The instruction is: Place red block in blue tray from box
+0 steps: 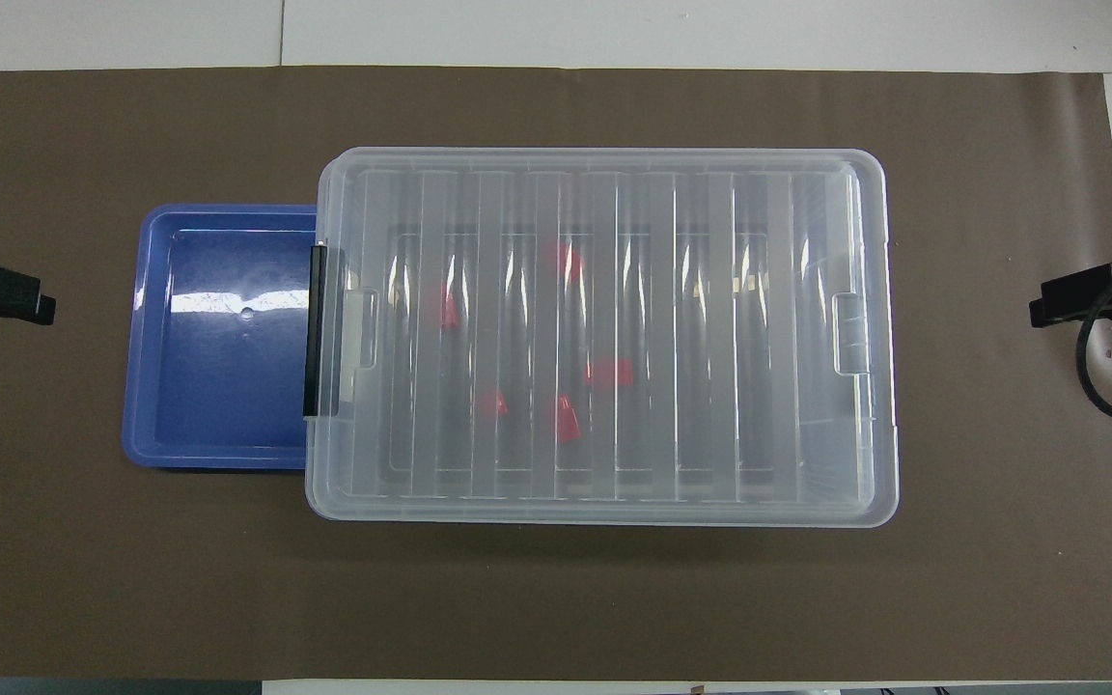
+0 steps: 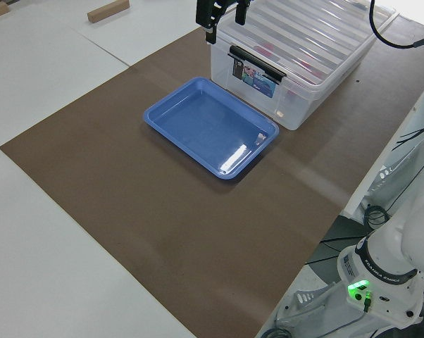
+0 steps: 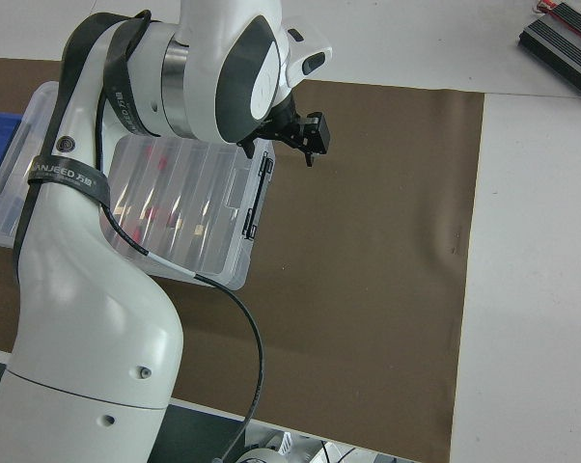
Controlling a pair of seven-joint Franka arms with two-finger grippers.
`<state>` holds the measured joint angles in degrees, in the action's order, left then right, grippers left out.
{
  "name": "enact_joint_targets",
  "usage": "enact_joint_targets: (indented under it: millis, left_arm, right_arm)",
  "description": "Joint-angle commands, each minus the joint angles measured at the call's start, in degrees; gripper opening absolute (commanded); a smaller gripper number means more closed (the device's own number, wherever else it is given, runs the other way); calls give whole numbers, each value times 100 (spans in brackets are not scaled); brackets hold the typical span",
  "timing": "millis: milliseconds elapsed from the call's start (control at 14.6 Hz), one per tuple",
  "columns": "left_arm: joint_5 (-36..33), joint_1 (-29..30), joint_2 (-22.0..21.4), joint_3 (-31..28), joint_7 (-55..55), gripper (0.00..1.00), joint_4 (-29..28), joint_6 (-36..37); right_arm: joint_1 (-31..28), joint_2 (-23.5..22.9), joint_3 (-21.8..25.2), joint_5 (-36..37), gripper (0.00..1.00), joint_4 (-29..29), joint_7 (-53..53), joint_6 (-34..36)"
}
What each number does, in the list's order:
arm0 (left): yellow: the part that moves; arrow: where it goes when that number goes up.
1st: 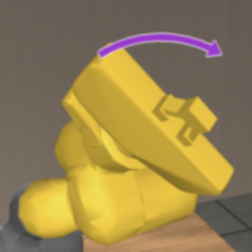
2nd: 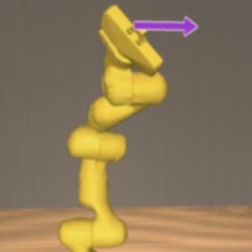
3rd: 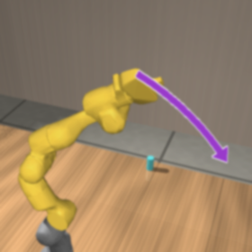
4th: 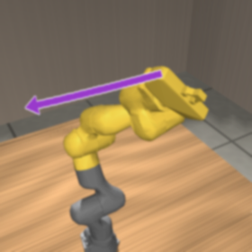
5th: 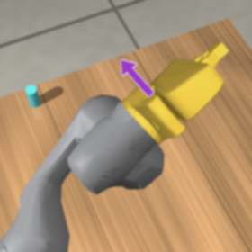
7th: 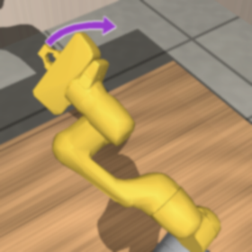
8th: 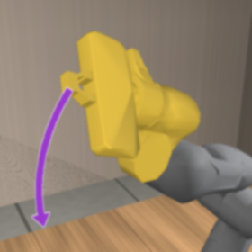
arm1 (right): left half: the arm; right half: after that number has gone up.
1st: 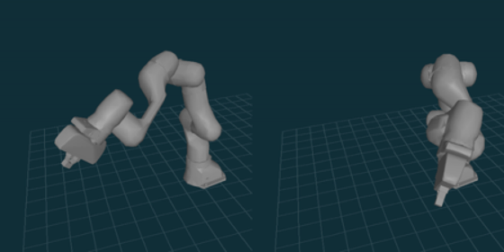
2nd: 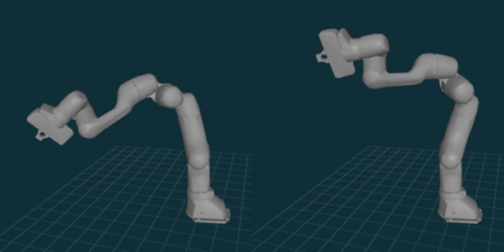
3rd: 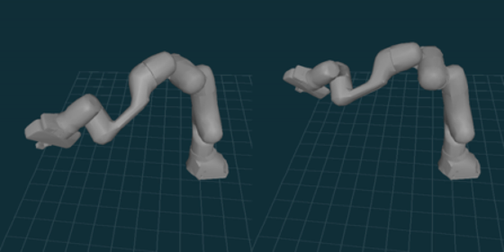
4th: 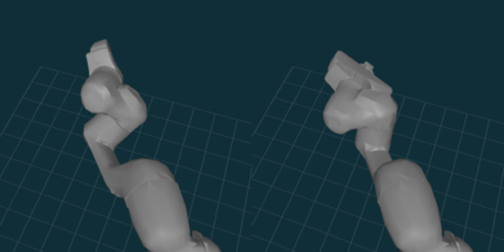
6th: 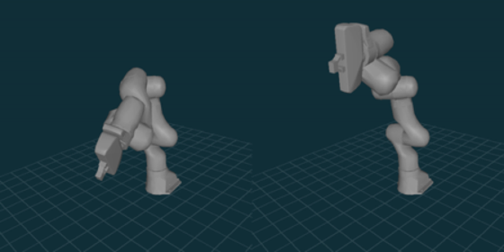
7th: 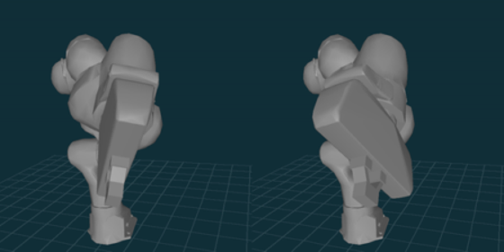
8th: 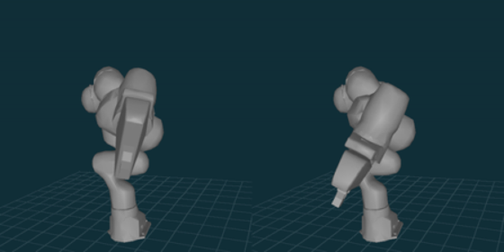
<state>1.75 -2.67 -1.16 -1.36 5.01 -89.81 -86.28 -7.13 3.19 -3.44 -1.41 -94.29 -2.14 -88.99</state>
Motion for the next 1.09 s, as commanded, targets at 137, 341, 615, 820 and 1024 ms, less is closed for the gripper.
enact_joint_targets:
  millis: [137,341,615,820,1024]
  left_arm:
    - [-105,-6,-43,-14,53,100,-37,33]
    - [-96,-6,-43,-14,53,100,-37,33]
    - [-96,-6,-43,-14,53,100,-46,33]
    - [-105,-6,-43,-14,53,100,-46,41]
    - [-96,-6,-43,-14,53,100,-46,42]
  right_arm:
    - [-61,24,-52,-43,100,-63,100,-83]
    - [-52,24,-52,-43,100,-72,100,-83]
    - [192,102,-60,-69,100,-351,344,-406]
    - [562,498,-60,-70,100,-1414,961,-1504]
    - [678,481,-60,-70,100,-1741,1092,-1910]
